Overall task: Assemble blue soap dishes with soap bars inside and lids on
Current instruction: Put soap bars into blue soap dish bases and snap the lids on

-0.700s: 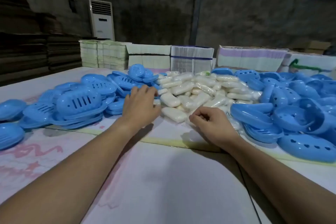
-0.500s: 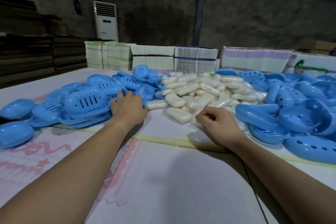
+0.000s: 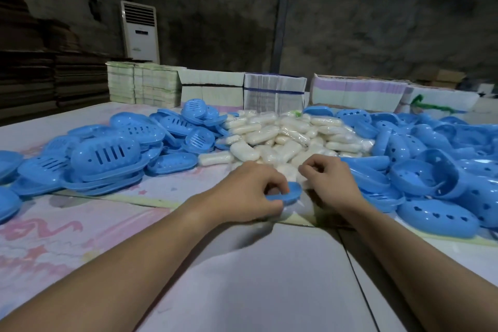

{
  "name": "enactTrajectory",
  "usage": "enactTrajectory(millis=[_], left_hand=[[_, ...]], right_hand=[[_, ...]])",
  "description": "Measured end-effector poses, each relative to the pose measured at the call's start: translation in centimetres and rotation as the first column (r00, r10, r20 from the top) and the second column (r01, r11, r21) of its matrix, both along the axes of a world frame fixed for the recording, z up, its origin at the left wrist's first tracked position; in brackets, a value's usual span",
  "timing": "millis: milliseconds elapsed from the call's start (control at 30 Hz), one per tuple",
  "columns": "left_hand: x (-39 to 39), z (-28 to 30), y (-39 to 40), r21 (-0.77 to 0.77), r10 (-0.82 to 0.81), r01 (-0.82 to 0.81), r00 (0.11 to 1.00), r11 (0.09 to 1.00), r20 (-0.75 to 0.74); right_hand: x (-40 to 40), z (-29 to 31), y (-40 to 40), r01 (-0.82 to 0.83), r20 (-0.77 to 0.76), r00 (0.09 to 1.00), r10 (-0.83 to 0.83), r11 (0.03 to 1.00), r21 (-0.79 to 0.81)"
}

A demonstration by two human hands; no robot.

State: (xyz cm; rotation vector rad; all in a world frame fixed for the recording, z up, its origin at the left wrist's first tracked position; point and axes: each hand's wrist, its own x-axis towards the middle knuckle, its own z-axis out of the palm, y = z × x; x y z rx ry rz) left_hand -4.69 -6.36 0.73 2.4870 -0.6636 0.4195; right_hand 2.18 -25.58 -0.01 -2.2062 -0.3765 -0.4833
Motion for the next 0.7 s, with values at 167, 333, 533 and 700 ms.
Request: enactTrajectory(millis=[167,333,533,700], left_hand=[[0.6,-1.0,0.5,0.068,-0.075,0.08,0.995,0.994,-0.068],[1.6,-1.3,2.8,0.099,0.023,-0.007,0.987,0.995,-0.158],[2.0,-1.7,2.8,-0.064,0.014,-0.03,0.971,0.997,-0.238],[2.0,-1.5,3.6,-0.134,-0.031,-0.015,0.943,0.991,-0.331]], right_hand=[[0.6,-0.6,-0.1,-0.017,0.049,0.998,0.034,0.954,-0.299],[0.8,-0.4,-0.1,0.046,0.006,0.999,-0.054,0.781,-0.623],[1.0,0.3,-1.3,0.024,-0.1,0.987,-0.129,0.724,-0.689],[1.1,0.4,-2.3,0.038,-0.01,0.998,-0.055,0.797,-0.603]])
